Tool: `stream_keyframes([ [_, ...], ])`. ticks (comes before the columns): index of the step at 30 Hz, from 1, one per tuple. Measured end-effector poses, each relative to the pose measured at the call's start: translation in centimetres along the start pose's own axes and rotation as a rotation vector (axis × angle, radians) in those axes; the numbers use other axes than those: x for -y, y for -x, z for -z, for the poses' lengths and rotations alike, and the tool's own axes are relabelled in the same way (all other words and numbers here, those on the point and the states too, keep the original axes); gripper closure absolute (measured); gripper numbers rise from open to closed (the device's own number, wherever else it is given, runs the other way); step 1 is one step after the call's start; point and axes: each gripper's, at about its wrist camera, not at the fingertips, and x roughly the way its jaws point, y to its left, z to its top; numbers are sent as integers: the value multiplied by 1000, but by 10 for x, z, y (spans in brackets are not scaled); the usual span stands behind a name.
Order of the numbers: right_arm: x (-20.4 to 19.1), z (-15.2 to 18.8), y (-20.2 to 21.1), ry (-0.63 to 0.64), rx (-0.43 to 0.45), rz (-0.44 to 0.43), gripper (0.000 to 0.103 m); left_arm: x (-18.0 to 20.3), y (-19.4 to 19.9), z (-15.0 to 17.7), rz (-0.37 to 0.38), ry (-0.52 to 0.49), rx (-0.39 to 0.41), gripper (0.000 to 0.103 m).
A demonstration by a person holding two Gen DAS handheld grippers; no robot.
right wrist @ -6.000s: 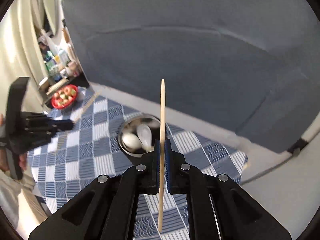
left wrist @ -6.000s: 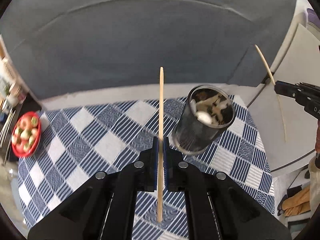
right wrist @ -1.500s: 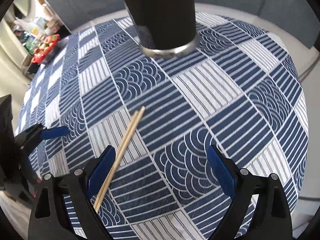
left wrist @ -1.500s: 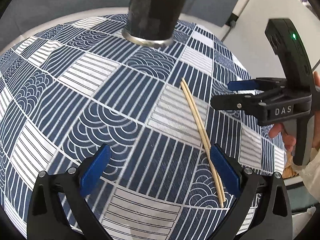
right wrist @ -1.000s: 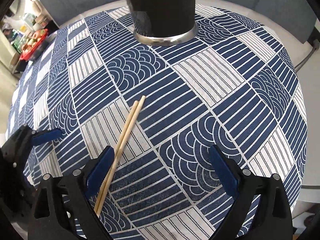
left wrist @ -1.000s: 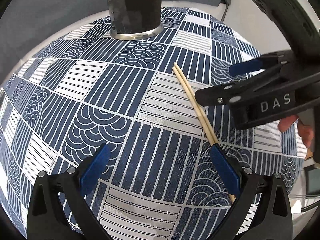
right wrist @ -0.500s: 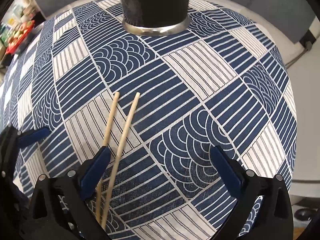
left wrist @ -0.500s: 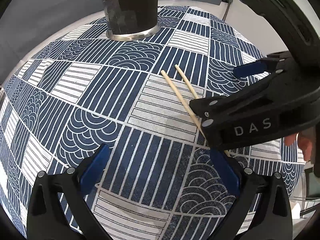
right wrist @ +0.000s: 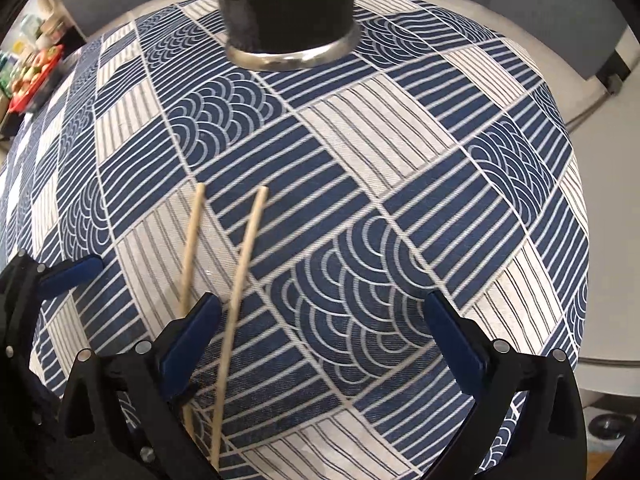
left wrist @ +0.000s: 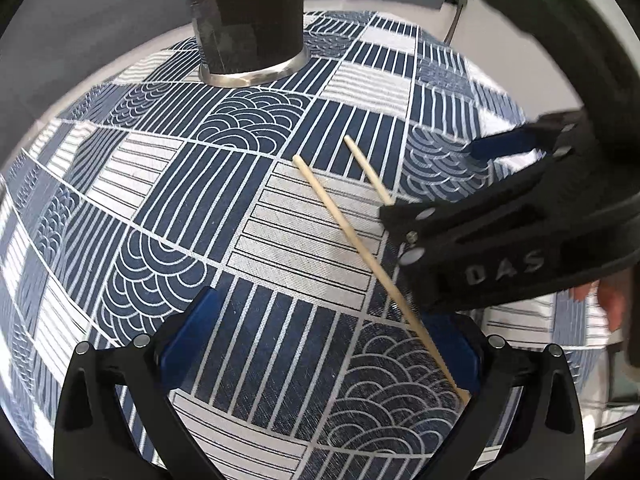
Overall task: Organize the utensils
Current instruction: 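Grasp a chopstick with the left tool while the right tool grasps another, then lift both chopsticks and carry them over the black holder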
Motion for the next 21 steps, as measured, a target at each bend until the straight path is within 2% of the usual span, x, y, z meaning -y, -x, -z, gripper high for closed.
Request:
stream_keyframes([
  [5,7,-1,0,3,-39,1,7,-3,-1,1,-7,-4,8,6],
  [6,7,-1,0,11,-39,-2,7,-5,0,2,-2,-11,12,8],
  [7,6,-3,-1,21,-37,-4,9,-9,3,3,2,-17,14,14],
  [8,8,-2,2,28,-31,-7,17,-13,5,4,1,-13,16,24],
  [9,10,-1,7,30,-15,-8,36,-19,8,4,-5,-3,21,30],
  [10,14,1,12,25,-3,-8,50,-25,10,5,-11,6,25,43],
  [11,19,1,16,16,10,-12,87,-30,12,5,-14,14,24,58],
  [12,24,1,18,11,2,-10,97,-34,13,5,-18,23,21,67],
  [13,27,2,18,13,-1,-26,97,-43,14,5,-21,43,14,87],
  [14,28,2,19,17,-3,-26,98,-52,16,6,-16,62,7,97],
  [17,35,6,20,-14,2,-45,98,-71,18,11,-18,105,-8,98],
  [19,42,10,21,-31,4,-58,98,-81,20,14,-52,131,-19,98],
  [21,45,11,20,-33,2,-58,98,-96,23,18,-45,185,-30,98],
])
